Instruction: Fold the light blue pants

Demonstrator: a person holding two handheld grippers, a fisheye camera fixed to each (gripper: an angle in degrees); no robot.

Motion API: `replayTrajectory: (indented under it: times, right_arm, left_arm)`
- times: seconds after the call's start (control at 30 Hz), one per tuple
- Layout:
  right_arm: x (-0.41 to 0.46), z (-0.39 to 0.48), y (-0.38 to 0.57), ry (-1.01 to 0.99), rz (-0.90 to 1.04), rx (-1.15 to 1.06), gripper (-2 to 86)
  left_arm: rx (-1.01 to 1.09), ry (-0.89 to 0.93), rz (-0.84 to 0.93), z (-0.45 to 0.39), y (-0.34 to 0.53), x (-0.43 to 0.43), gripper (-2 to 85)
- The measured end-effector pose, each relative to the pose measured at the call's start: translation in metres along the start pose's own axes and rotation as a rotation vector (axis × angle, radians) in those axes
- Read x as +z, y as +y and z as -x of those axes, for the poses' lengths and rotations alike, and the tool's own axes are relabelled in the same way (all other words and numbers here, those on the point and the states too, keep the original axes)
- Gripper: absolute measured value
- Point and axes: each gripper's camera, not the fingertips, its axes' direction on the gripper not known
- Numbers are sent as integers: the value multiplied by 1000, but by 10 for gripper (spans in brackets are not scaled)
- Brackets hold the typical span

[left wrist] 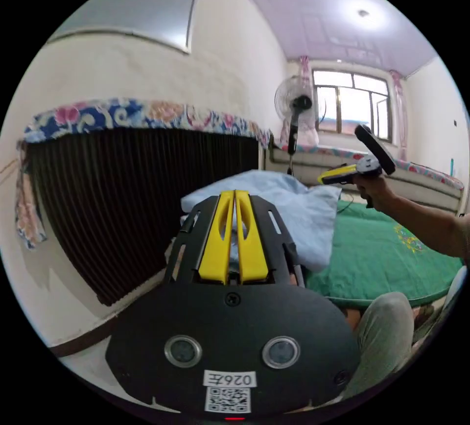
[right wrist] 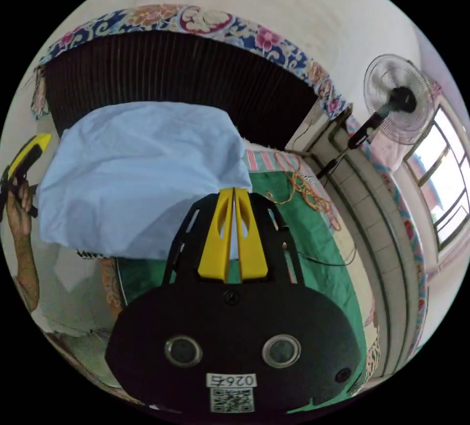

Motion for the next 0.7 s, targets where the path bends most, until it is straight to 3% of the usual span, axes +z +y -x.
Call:
replayTrajectory:
  times: [0.13,0.2,0.23,0.37,0.47,0.57,0.7]
  right_arm:
    - [-139,-6,91,269,-349,51,-10]
    - [-218,-14,167,433,-575,182,-11]
    - [-234,-17,184,438,-597,190,-11]
    - [-337,-55,303,403,-654,375,-12]
    - [-401,-81,394,552,-636,506,-12]
    - [-452,-107,480,713,-517,610,-11]
    - [-512,-144,607,729,-344,791,-10]
  left_arm:
    - [95,30,-273,-68,3,-94,-10]
    - [138,69,-390,-105,3,-124,-10]
    - [179,124,-463,-132,3,-141,-10]
    - [349,306,-644,-238,1,-173,-7]
    - [384,509,-662,-319,-10,-172,10]
    - [391,863,-587,-411,-30,-154,37]
    - [499,1254,-388,-556,-49,-119,-1]
